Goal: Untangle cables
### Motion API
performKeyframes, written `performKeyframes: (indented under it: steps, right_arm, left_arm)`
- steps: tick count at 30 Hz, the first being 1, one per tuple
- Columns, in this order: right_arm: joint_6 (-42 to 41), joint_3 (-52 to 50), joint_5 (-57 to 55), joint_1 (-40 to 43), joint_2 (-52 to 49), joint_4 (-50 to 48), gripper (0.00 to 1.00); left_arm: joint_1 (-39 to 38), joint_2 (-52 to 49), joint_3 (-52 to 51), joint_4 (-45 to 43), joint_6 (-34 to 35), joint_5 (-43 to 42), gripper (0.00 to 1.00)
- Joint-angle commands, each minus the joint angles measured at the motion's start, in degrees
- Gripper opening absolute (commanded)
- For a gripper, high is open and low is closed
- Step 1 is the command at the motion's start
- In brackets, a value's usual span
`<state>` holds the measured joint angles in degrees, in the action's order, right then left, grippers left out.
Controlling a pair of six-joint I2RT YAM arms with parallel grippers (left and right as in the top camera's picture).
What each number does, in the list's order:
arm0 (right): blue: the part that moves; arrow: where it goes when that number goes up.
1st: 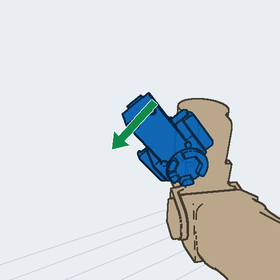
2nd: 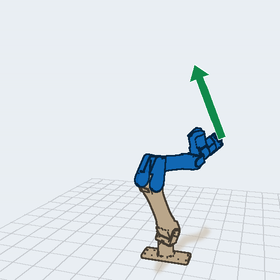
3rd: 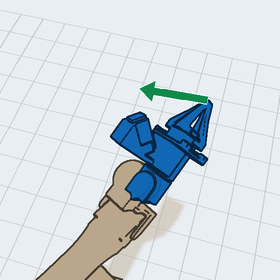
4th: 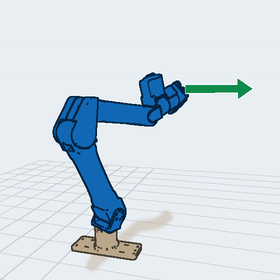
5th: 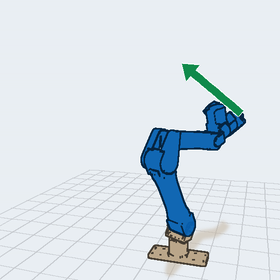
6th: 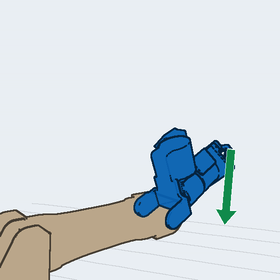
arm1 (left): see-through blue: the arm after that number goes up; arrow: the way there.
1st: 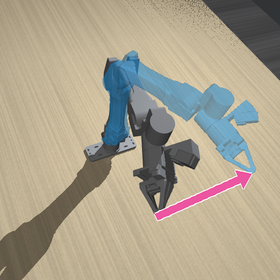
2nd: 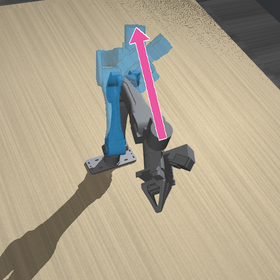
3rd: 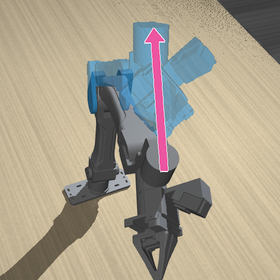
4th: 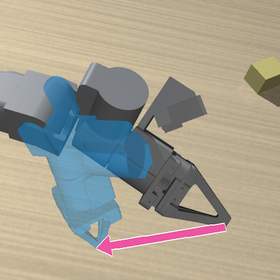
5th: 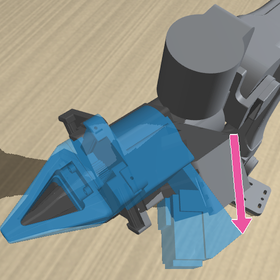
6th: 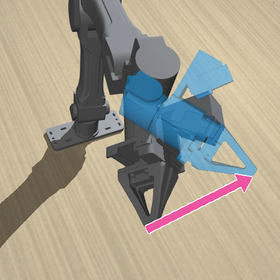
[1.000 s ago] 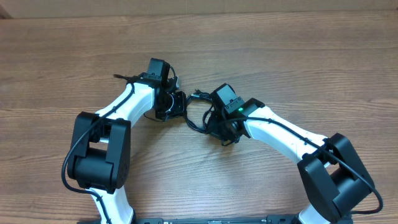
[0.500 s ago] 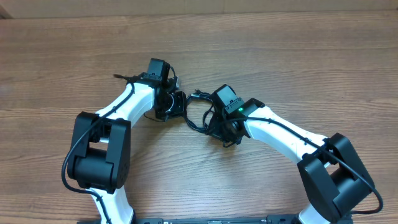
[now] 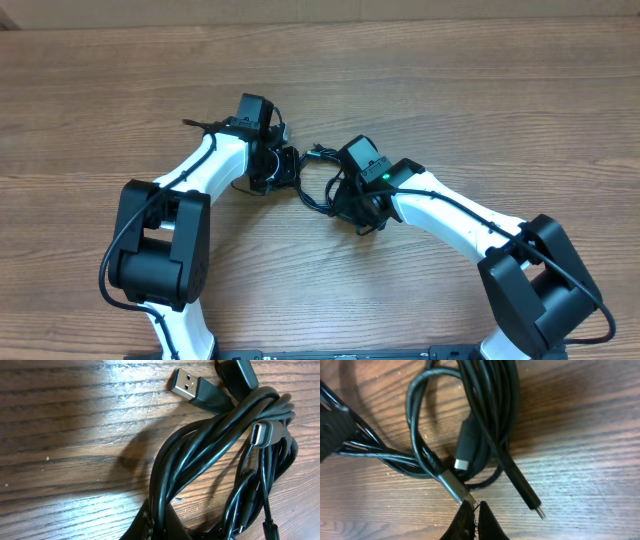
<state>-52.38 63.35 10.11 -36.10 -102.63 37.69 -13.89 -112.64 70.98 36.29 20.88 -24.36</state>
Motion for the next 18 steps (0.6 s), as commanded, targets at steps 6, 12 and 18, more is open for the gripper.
performKeyframes:
  steps: [6,12,18]
  right_arm:
    - [-0.8,-0.3,-1.6,-0.3,-0.4,-3.2,0.04]
    - [-0.8,-0.3,-1.6,-0.2,-0.4,-0.5,0.04]
    - [-0.8,-0.3,-1.3,0.2,-0.4,2.8,0.04]
  left_arm:
    - [-0.4,-0.6,0.1,0.1,-0.3,1.9,0.04]
    - [-0.4,-0.6,0.1,0.1,-0.3,1.9,0.04]
    - [-0.4,-0.6,0.1,0.1,-0.3,1.9,0.04]
